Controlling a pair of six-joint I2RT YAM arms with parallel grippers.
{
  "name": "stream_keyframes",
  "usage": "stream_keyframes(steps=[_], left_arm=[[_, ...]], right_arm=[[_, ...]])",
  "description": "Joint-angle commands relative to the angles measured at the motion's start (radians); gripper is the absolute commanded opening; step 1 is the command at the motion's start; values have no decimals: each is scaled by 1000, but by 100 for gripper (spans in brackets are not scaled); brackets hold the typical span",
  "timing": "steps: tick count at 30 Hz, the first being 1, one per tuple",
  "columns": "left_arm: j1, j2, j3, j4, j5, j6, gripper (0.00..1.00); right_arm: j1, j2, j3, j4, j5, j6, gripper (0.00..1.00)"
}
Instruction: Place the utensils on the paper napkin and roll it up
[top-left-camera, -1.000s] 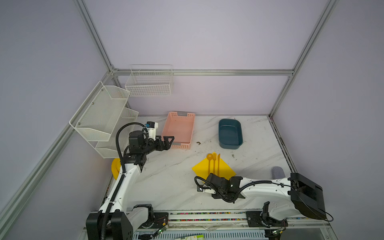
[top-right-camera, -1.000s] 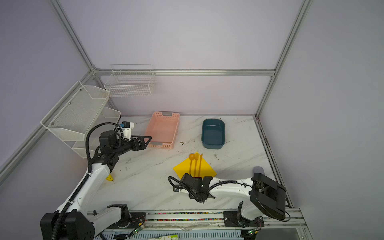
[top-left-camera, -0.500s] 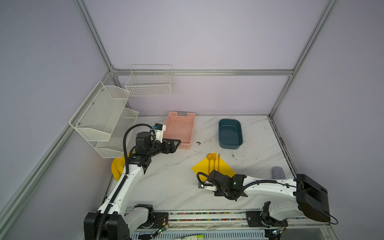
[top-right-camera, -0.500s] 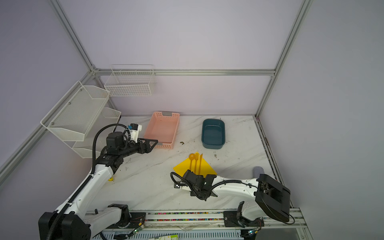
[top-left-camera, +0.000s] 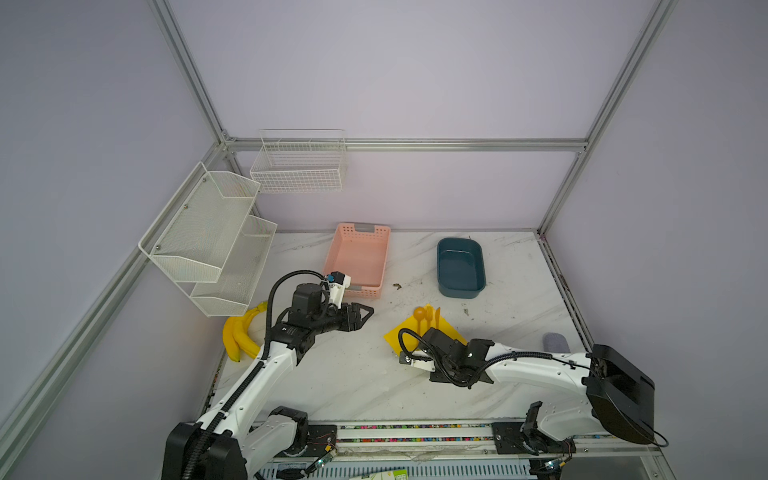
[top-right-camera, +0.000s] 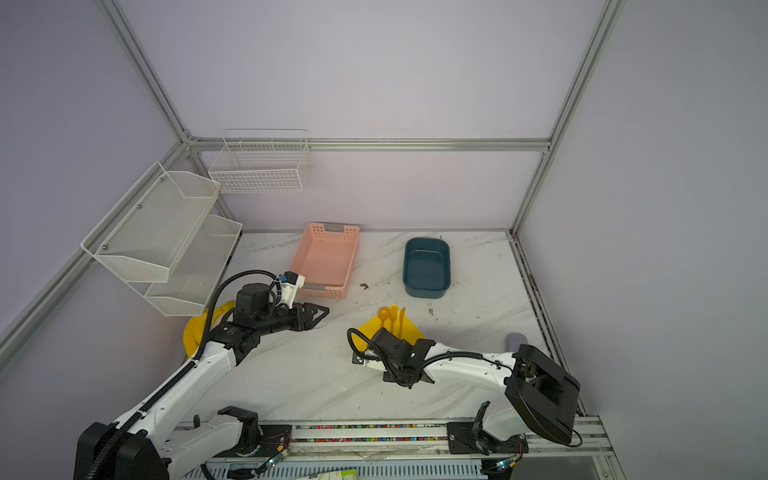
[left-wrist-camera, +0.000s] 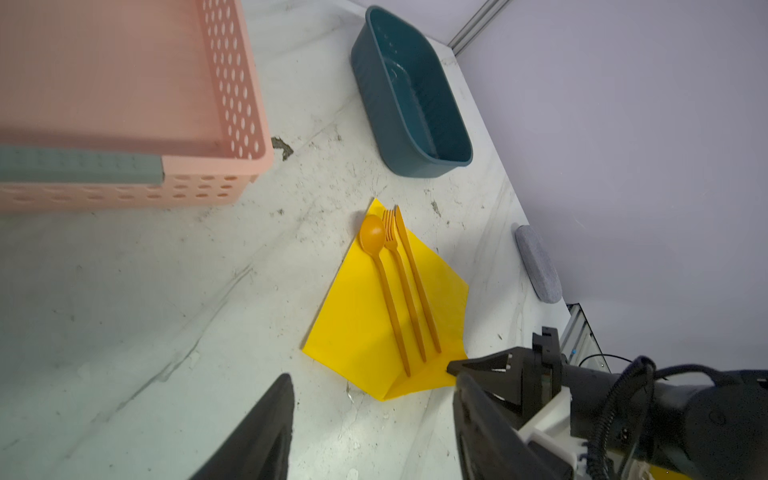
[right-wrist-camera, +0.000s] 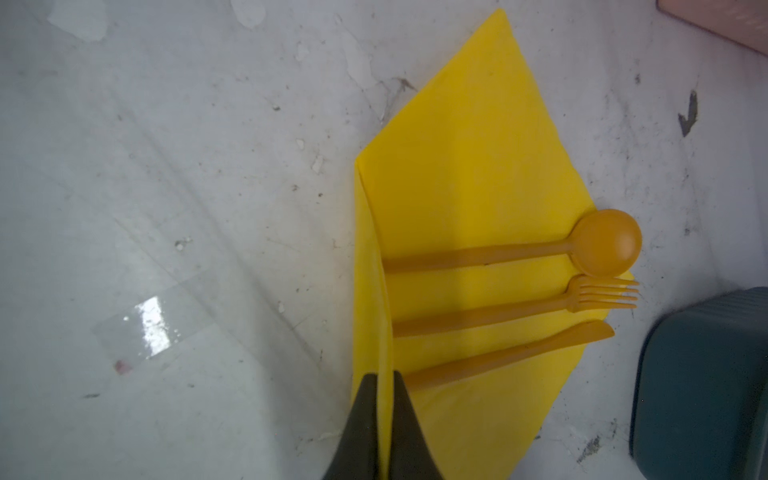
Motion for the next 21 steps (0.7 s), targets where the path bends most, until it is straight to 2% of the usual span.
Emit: stream_keyframes(steps=[1, 9, 16, 21], left_arm=[[-35, -10, -83, 53, 26, -75, 53], [-144, 52, -175, 184, 66, -187, 44], [-251, 149, -238, 370, 59, -320, 41], [-314, 228, -240, 455, 59, -367, 37]], right_arm=[[-21, 19, 35, -8, -31, -43, 10], [-55, 53, 64, 8, -34, -69, 14], [-80, 64, 64, 48, -22, -56, 26], [-93, 72, 46, 95, 6, -37, 37]])
